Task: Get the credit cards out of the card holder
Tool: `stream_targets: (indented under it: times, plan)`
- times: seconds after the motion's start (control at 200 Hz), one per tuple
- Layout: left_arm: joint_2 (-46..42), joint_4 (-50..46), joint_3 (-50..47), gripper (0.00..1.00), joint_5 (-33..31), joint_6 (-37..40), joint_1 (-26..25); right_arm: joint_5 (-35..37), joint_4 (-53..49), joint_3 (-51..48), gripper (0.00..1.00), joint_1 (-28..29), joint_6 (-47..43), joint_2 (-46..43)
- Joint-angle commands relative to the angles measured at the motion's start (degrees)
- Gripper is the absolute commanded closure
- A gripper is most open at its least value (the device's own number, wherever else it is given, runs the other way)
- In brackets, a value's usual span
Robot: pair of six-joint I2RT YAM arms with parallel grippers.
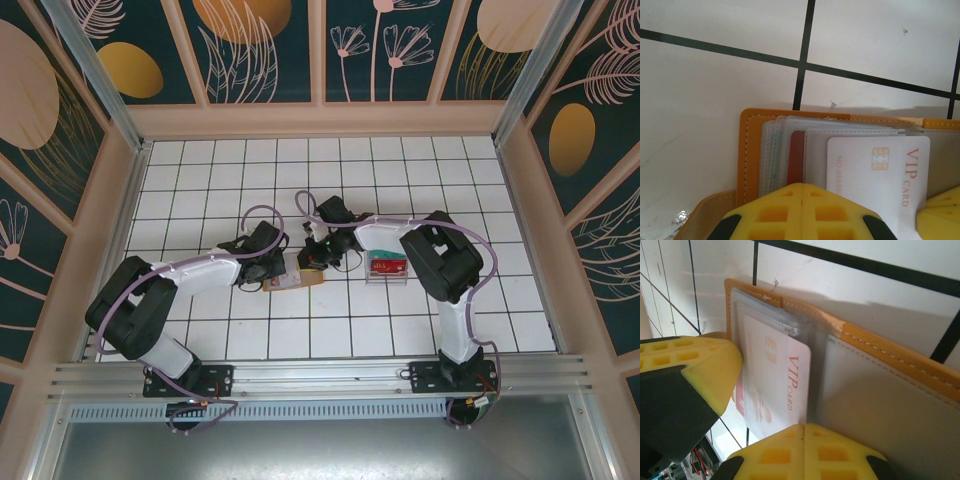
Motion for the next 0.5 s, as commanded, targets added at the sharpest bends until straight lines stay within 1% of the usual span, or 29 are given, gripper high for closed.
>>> stream_targets:
  times: [0.0,0.23,0.495]
  plan:
    - [1.7,-4.3,-2.7,1.00,-2.2,0.0,0.3,1.5,-1.7,-0.4,1.00,-1.7,-0.9,-1.4]
    - [1.5,-4.0,-3.0,1.00,-2.3,0.0,0.3,1.9,-3.3,-2.7,1.00,-4.1,-2.7,-4.0]
    - [-0.8,-4.2,-0.4,1.00,-1.4,-0.1,0.3,2.2,-4.2,-5.0,1.00,-5.7,-3.3,-8.2]
